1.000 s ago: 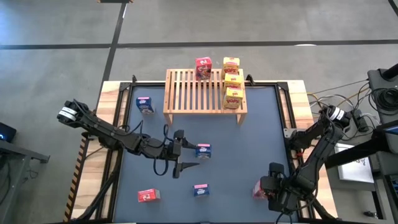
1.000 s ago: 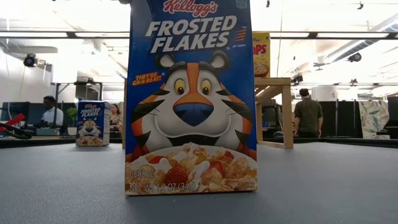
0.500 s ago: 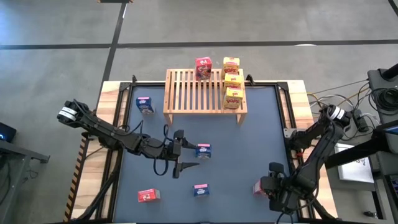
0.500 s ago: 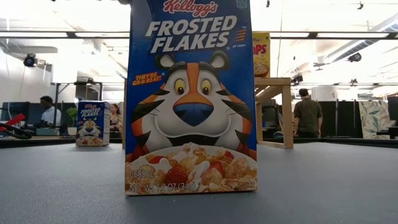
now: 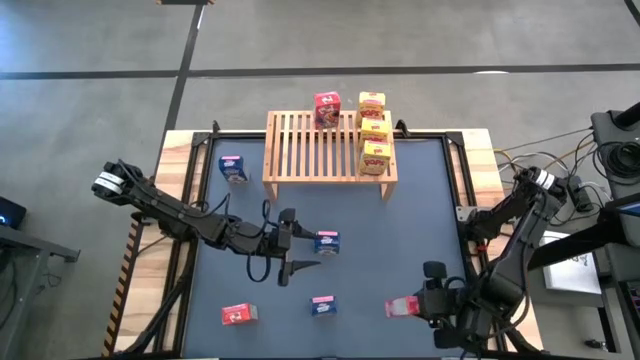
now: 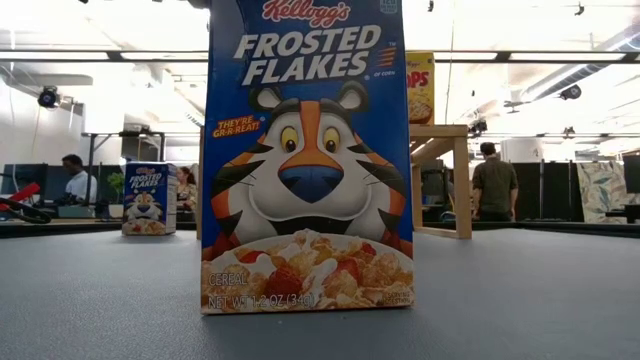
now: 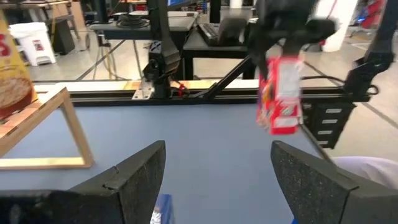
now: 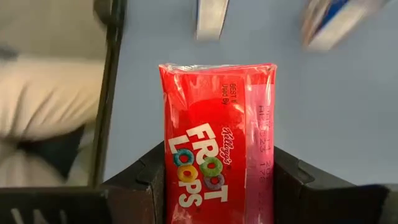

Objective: Stack cereal on shelf
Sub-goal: Put the right red cereal box on the shelf aligned with the other red cereal box

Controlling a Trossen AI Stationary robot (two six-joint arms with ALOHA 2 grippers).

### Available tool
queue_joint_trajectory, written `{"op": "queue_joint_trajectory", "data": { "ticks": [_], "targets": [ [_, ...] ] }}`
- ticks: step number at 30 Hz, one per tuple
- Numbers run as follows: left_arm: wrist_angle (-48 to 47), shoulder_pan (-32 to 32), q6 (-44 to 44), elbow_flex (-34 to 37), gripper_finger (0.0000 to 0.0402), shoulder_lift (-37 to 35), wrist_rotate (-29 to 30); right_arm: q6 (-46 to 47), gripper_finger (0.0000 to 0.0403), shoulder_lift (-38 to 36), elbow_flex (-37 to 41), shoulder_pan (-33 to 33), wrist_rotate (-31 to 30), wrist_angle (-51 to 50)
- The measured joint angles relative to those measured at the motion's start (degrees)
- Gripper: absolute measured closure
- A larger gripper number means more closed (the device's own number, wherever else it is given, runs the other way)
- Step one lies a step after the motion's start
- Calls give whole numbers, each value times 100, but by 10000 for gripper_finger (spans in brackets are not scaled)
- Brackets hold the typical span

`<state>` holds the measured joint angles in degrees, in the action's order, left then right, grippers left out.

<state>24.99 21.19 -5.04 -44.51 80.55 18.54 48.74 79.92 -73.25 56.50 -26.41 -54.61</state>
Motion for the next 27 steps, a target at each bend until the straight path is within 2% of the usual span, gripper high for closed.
{"op": "queue_joint_trajectory", "data": {
  "ticks": [3, 9, 17, 24, 27],
  "targets": [
    [-11, 0, 0, 79, 128, 2, 179, -588, 234, 0, -336, -114, -515, -8],
    [-9, -2, 0, 124, 128, 2, 201, -1575, 234, 0, -815, -585, -820, -33],
    [-15, -2, 0, 137, 128, 2, 199, -2884, 234, 0, -1312, -1642, -810, -43],
    [-59, -2, 101, 155, 128, 2, 197, -4295, 234, 0, -2164, -2814, -752, 17],
    [-59, -2, 139, 155, 128, 2, 197, -4763, 234, 0, -2512, -3390, -450, 80]
  ]
}}
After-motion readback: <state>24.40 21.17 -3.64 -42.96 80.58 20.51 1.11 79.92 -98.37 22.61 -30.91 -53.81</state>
